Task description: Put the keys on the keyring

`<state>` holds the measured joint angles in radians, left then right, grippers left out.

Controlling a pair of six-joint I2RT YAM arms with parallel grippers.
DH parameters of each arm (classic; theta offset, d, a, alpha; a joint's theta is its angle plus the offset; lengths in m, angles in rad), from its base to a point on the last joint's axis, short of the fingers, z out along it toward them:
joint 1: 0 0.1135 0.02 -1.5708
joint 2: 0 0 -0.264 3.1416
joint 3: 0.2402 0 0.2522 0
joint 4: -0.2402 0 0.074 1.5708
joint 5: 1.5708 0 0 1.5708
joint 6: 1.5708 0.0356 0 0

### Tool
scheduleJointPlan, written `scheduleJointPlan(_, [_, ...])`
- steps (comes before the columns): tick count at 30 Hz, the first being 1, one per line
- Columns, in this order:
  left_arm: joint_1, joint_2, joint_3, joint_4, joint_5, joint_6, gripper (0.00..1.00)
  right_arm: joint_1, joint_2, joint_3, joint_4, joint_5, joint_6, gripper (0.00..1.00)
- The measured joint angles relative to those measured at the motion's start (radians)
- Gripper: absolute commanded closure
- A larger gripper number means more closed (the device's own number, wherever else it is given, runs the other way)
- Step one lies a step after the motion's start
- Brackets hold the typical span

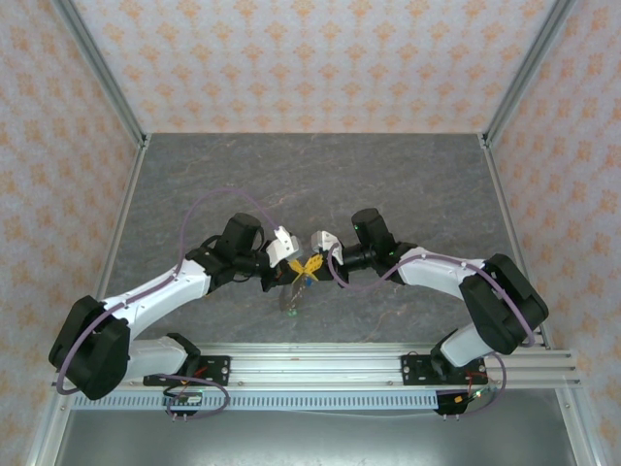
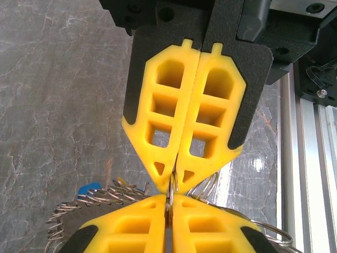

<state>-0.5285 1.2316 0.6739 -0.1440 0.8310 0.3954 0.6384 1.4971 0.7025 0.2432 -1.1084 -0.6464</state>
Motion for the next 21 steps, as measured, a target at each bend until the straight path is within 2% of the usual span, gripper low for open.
scheduleJointPlan(8, [0.000, 0.004, 0.013, -0.021, 0.005, 0.008, 0.90, 0.000, 0.000, 0.000, 0.000, -0.008, 0.018, 1.00])
scheduleJointPlan(13, [0.000, 0.013, 0.016, -0.026, 0.021, 0.018, 1.00, -0.001, 0.000, 0.000, -0.005, -0.014, 0.032, 1.00])
scheduleJointPlan(17, [0.000, 0.017, 0.019, -0.033, 0.024, 0.023, 1.00, -0.001, 0.002, 0.005, -0.021, -0.011, 0.037, 1.00])
scheduleJointPlan(21, [0.004, 0.017, 0.019, -0.029, 0.021, 0.014, 1.00, 0.000, 0.001, 0.005, -0.019, 0.005, 0.050, 0.89])
